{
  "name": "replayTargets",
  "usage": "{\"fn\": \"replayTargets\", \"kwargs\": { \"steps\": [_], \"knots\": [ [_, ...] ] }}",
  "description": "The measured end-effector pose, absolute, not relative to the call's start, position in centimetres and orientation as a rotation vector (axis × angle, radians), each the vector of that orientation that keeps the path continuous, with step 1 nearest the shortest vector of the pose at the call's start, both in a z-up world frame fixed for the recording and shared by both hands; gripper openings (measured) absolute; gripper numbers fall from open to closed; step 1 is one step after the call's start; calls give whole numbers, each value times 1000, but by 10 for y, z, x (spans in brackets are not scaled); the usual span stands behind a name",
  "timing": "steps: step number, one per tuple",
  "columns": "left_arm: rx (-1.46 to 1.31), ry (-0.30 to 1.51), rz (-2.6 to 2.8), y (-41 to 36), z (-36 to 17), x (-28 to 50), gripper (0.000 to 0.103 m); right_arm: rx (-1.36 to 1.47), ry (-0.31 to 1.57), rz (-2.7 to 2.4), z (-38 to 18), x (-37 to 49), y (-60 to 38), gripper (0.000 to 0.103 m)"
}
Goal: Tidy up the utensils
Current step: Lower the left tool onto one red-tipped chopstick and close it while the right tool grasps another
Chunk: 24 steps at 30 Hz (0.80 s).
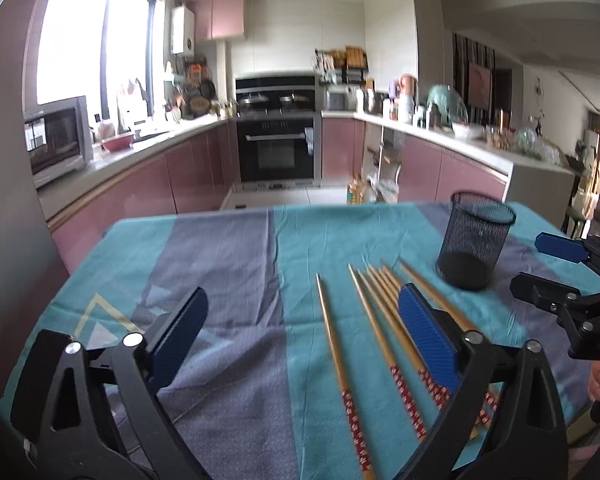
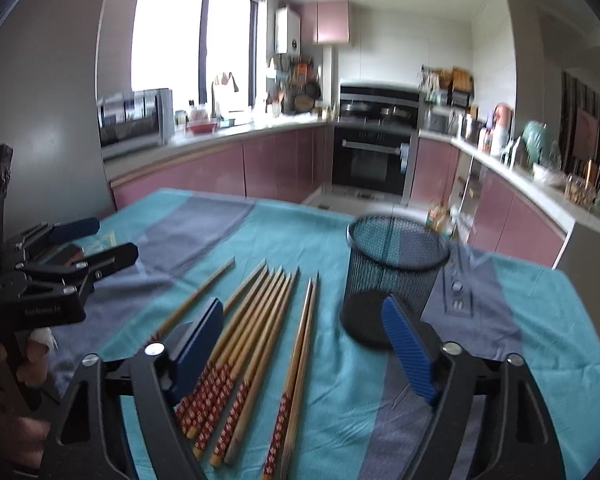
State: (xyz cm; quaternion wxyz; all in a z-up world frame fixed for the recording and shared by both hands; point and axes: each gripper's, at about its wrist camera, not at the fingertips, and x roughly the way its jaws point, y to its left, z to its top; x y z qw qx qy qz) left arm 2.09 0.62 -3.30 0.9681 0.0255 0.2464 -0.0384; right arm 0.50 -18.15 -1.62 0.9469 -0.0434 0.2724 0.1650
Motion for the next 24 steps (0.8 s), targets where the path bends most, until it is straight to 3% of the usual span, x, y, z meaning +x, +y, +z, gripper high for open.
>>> {"fn": "replayTargets", "kwargs": {
  "steps": [1,13,17,24],
  "knots": [
    [58,525,-87,6,-37,25,85,-90,579,336,-21,9,-182,65],
    [55,757,-186,-5,-92,86,44,-79,837,354,-63,55,-182,26],
    [47,816,-203,-9,-103,100,35,-86,857,357,-67,61,-181,25],
    [44,879,-239,-14,-111,114,29,-118,901,384,-74,71,-174,25]
  ]
}}
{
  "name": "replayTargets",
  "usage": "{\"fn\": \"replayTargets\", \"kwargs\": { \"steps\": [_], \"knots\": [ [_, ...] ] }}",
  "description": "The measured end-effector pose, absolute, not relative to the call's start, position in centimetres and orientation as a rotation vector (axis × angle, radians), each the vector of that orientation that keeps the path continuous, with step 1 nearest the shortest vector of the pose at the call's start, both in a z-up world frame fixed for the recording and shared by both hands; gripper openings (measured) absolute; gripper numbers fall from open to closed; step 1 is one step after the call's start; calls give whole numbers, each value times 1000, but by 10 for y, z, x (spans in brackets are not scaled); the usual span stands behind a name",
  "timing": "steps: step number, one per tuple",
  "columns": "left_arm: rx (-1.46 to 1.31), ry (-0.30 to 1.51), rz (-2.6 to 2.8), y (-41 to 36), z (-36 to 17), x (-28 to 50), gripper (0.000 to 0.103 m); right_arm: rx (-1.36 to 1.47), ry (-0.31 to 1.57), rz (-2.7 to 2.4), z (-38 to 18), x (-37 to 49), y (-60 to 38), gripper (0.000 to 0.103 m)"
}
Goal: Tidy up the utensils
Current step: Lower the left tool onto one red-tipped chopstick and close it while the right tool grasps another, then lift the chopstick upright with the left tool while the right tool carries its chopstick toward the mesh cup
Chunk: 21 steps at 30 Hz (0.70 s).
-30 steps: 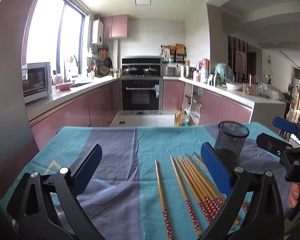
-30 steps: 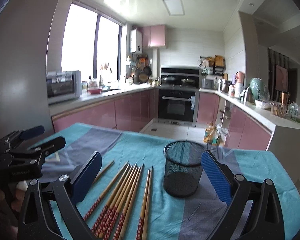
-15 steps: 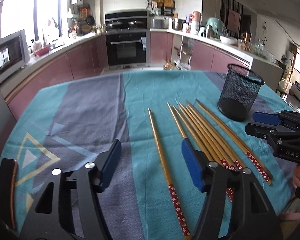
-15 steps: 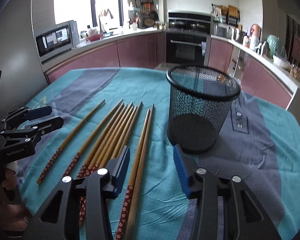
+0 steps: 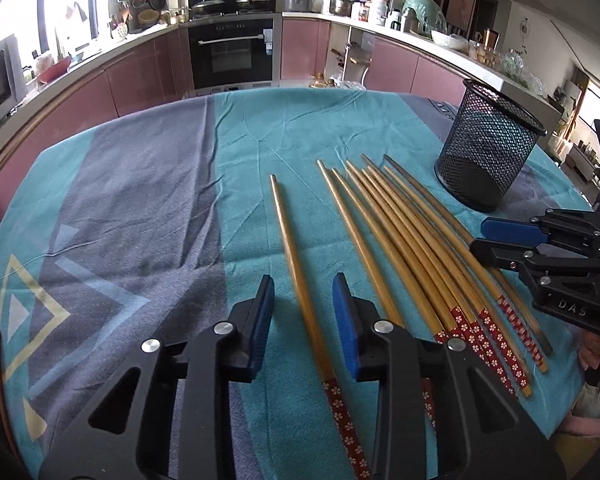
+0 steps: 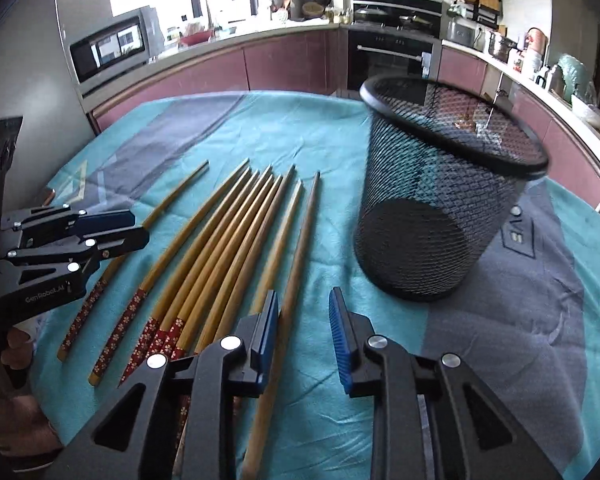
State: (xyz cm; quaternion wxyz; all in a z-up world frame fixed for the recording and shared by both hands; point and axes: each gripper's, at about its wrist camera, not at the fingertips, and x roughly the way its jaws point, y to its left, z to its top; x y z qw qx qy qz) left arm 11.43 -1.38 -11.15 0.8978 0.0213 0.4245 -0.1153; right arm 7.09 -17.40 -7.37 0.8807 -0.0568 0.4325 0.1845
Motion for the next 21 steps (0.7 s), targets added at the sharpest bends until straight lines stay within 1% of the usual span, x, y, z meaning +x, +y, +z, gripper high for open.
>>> {"fn": "replayTargets", "kwargs": {
  "steps": [3,6,8,10,11,15,21],
  "knots": [
    [45,890,-244,-15,-112,119,28,-122,898,384,-74,74,-173,25],
    [45,905,-255,-20,-112,126,24,-121,899,385,-75,78,-170,24],
    [47,910,-258,-23,-111,127,19,-118,899,390,-75,81,-169,20],
    [40,915,-261,-25,-110,129,12,-100,902,398,-75,84,-169,12],
    [32,917,-263,-26,-110,131,11,-92,902,400,-75,85,-170,10],
    [6,917,-253,-25,-110,132,8,-54,902,406,-75,87,-174,6],
    [-24,906,-264,-19,-103,126,8,-4,878,437,-66,81,-184,6]
  ]
}}
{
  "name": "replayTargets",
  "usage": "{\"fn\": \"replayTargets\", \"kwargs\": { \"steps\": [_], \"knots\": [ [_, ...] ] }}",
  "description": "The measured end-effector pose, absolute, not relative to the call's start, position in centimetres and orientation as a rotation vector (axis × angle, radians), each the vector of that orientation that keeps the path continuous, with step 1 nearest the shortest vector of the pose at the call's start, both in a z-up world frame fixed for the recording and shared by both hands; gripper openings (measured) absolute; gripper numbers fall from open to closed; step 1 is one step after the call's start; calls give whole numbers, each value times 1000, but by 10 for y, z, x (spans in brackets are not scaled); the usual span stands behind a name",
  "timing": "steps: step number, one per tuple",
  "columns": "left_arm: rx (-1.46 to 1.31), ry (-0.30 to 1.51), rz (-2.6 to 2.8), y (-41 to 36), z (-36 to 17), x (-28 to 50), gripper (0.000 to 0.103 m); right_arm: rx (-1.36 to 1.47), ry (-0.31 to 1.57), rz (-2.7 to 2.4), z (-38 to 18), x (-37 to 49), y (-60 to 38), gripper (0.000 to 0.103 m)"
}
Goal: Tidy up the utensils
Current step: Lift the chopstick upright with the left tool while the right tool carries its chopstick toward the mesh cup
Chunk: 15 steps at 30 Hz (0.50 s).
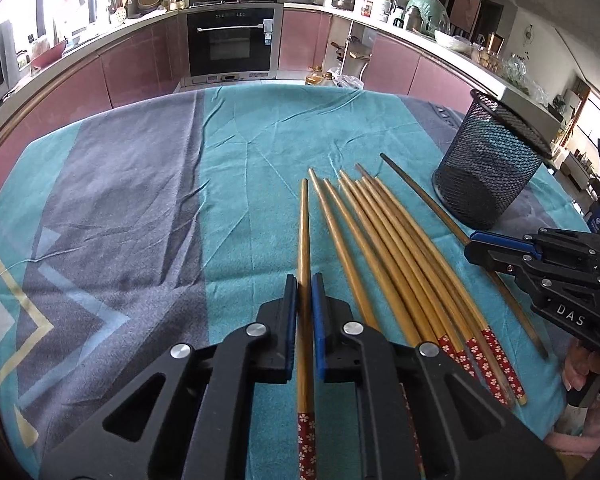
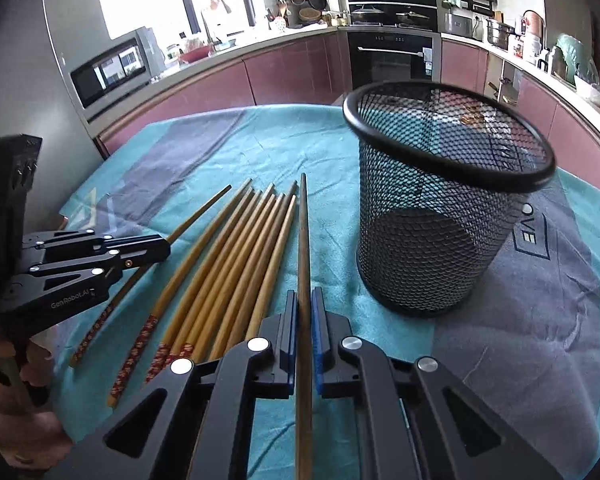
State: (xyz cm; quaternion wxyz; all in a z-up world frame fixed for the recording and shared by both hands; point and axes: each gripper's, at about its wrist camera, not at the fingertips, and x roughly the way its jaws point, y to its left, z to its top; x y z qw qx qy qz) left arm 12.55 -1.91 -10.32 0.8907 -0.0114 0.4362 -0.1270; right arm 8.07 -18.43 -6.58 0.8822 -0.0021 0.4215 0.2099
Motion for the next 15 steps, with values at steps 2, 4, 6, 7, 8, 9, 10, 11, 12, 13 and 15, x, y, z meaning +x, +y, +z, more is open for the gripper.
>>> {"fn": "replayTargets", "kwargs": {
  "steps": [2,4,6,7,8,9,10,11,12,13,15],
  "knots": [
    [-44,897,-290,-16,-96,122,8,8,856,454,-59,76,-188,6],
    [-61,884,-322,-14,-87,119,8,23,827,476,-49,71,-191,6],
    [-70,861,-350,-13,-75,114,8,37,793,492,-38,65,-196,6],
    [-78,849,-368,-12,-68,112,8,43,780,499,-34,63,-197,6],
    [-84,835,-383,-12,-62,109,8,51,765,506,-28,61,-200,6],
    [-89,818,-401,-11,-53,107,8,56,749,509,-23,59,-202,6],
    [-97,806,-417,-11,-46,104,8,60,732,511,-18,57,-205,6],
    [-108,790,-438,-10,-37,101,8,66,718,514,-13,55,-208,6],
    [-116,778,-452,-9,-31,99,8,72,704,515,-8,54,-211,6],
    [-122,763,-465,-9,-24,97,8,75,695,513,-5,53,-213,6],
    [-135,735,-489,-9,-10,91,8,83,670,512,3,51,-219,6]
  ]
}}
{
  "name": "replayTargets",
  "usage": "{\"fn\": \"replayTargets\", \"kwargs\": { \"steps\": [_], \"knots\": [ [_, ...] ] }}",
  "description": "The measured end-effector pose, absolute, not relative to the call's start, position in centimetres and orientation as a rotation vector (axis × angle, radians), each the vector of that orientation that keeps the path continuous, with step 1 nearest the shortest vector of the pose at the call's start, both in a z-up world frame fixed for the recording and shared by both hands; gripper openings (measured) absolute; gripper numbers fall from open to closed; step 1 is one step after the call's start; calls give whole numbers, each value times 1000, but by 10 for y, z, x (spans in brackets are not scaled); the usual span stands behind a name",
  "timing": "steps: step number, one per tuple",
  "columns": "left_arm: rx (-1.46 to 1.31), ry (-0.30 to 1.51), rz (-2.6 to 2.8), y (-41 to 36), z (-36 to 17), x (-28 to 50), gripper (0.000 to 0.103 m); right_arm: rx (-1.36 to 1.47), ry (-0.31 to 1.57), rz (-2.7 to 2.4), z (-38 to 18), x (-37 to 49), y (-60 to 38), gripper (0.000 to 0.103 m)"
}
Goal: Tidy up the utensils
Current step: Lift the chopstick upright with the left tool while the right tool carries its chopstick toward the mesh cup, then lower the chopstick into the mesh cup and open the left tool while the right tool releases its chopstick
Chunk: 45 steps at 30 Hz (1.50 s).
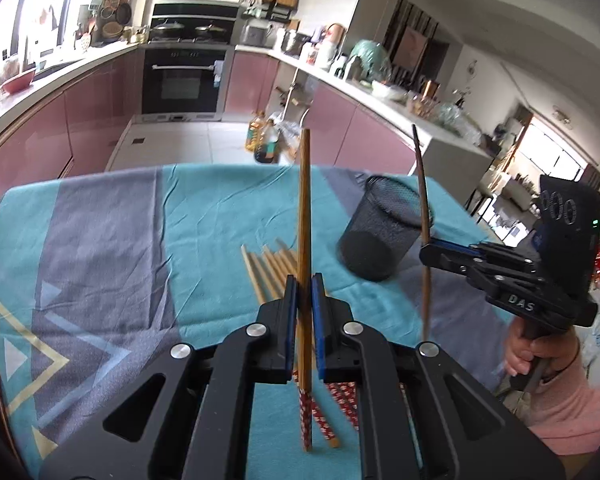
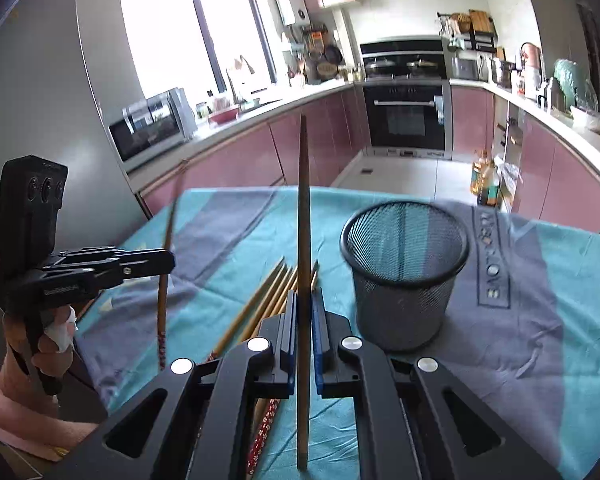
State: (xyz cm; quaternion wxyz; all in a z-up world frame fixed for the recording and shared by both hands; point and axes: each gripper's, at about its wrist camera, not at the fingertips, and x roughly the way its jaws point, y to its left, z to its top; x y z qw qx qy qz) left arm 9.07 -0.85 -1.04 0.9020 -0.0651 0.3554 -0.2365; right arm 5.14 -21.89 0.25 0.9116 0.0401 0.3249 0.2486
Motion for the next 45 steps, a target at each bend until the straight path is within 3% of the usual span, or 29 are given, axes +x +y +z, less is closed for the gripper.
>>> {"fn": "replayTargets", "kwargs": {
  "steps": [17,26,45],
  "knots": [
    [-222,488,-644,-43,95,103,8,100,436,489,81,65,-256,6],
    [-218,452,-679,-80,128,128,8,112,374,430,99,92,-278,6],
    [-1,704,-665,-160,48,178,8,34,670,406,28,134,-258,6]
  ]
}}
